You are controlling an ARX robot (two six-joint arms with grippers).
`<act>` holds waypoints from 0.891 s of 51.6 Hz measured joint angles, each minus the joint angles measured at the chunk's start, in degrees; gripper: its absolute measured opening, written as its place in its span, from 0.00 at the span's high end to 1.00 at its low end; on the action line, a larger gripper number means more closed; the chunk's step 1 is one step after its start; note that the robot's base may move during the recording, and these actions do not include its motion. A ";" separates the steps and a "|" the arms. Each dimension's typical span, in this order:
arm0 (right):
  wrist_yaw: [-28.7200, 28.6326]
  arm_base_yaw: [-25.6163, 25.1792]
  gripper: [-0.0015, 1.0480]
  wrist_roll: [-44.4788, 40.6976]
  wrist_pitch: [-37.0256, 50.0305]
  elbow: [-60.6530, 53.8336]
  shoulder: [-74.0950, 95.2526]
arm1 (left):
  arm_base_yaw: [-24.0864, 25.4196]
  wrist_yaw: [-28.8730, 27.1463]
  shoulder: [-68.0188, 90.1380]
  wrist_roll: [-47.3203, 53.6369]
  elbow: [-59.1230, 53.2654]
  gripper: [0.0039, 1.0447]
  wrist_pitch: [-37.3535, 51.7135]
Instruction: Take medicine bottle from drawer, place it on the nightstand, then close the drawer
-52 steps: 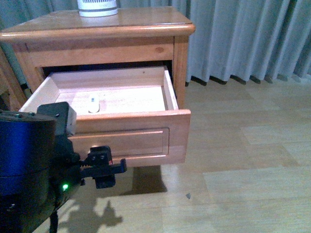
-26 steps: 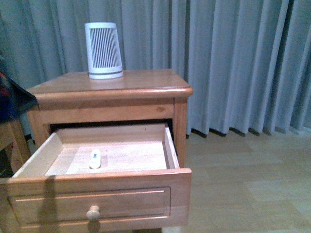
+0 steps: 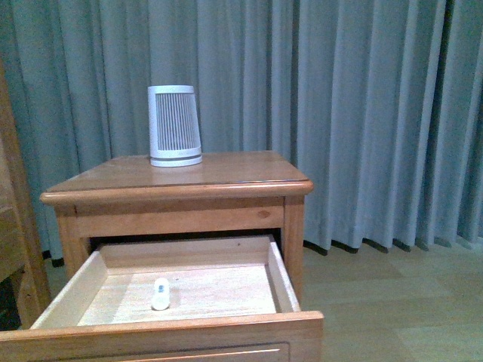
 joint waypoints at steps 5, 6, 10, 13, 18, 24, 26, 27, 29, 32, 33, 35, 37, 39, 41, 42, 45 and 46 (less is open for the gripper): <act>-0.07 0.00 0.07 0.00 0.00 0.00 -0.02 | 0.02 0.17 -2.29 0.15 -2.56 0.98 0.66; -0.17 0.00 0.07 -0.02 0.00 0.00 0.00 | 0.04 0.17 -2.67 0.15 -3.02 0.98 0.70; -0.15 0.02 0.07 0.00 0.00 0.00 -0.04 | 0.07 0.00 -4.50 0.15 -5.09 0.98 0.76; -0.17 0.02 0.07 0.00 -0.02 0.00 0.00 | 0.07 0.07 -5.38 0.15 -5.92 0.98 0.83; -0.39 0.00 0.07 -0.02 0.00 0.00 -0.02 | 0.07 -0.17 -7.19 0.15 -7.63 0.98 0.81; -0.66 0.00 0.07 -0.02 -0.02 -0.02 -0.02 | 0.07 -0.20 -9.31 0.15 -9.18 0.98 0.61; -1.99 -0.39 0.07 0.52 -1.16 0.26 0.76 | 0.07 -0.17 -9.86 0.15 -9.38 0.98 0.46; -4.74 -1.14 0.07 1.81 -4.07 1.42 2.21 | 0.07 -0.20 -10.23 0.15 -9.62 0.98 0.33; -8.68 -2.34 0.07 3.61 -8.87 4.11 6.01 | 0.07 -0.24 -10.86 0.13 -10.03 0.98 0.15; -13.60 -3.32 0.07 6.45 -10.71 9.88 16.83 | 0.11 -0.09 -11.76 0.15 -10.62 0.98 -0.26; -13.92 -3.30 0.07 6.67 -9.92 12.04 20.52 | 0.11 -0.04 -12.04 0.17 -10.82 0.98 -0.39; -13.94 -3.21 0.07 6.67 -8.04 15.47 25.90 | 0.09 -0.04 -12.48 0.15 -11.17 0.98 -0.68; -13.60 -2.95 0.07 6.54 -5.16 20.55 32.76 | 0.09 -0.04 -13.11 0.15 -11.54 0.98 -0.98; -12.87 -2.62 0.07 6.14 -2.47 25.77 39.12 | 0.09 -0.07 -13.75 0.17 -11.80 0.98 -1.31; -12.85 -2.62 0.07 6.21 -0.52 29.79 43.98 | 0.09 -0.07 -14.29 0.15 -12.02 0.98 -1.62; -12.48 -2.45 0.07 6.19 0.66 32.44 47.21 | 0.09 -0.04 -14.56 0.17 -12.11 0.98 -1.77; -10.14 -1.38 0.07 4.96 3.89 40.00 56.74 | 0.09 -0.04 -15.37 0.17 -12.28 0.98 -2.23; -9.25 -0.98 0.07 4.13 4.68 42.56 60.11 | 0.09 -0.04 -15.69 0.15 -12.35 0.98 -2.43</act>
